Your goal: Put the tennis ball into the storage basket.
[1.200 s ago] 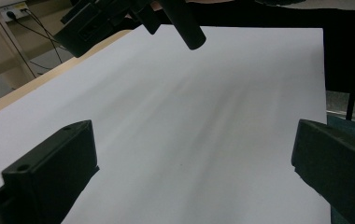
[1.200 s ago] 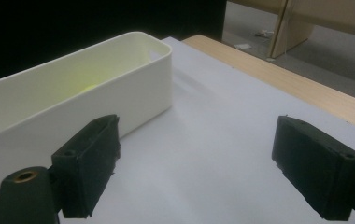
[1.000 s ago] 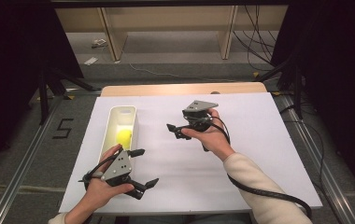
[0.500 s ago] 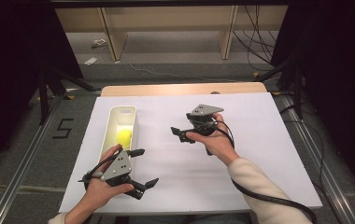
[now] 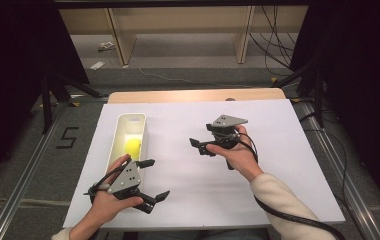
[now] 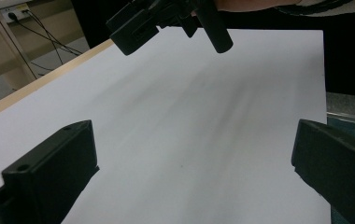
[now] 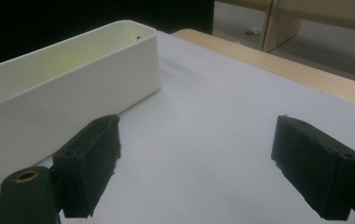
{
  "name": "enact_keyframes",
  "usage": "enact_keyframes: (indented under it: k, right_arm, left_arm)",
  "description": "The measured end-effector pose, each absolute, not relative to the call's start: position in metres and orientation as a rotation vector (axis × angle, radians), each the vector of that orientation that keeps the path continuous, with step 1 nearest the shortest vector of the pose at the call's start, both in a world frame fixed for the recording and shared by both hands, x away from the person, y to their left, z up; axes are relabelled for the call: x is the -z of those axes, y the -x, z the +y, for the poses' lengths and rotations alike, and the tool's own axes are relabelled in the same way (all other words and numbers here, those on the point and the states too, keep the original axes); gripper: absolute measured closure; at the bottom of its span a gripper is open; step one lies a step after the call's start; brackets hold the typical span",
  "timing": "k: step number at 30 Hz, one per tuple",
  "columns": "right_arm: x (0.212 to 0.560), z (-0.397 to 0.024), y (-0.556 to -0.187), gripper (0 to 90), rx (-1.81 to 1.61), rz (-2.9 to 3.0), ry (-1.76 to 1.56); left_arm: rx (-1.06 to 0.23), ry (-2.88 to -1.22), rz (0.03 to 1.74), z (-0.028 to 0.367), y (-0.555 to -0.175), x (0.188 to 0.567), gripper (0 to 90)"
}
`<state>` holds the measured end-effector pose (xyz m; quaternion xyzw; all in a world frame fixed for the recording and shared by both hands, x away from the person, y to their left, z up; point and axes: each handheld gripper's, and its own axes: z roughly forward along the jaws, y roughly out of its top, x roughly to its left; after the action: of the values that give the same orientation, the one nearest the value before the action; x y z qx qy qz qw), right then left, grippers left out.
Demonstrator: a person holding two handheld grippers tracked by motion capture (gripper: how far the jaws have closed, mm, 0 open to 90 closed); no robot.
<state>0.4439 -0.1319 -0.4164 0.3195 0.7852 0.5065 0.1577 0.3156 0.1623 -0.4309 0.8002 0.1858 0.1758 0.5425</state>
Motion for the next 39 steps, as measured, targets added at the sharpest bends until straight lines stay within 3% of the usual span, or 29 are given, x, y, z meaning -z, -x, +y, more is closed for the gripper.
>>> enact_keyframes:
  k: [39]
  right_arm:
    - [0.417,-0.204,-0.410,17.4,-1.443,2.163,-1.011]
  left_arm:
    - [-0.422,-1.898,0.449,0.163,-0.316,0.431,0.0]
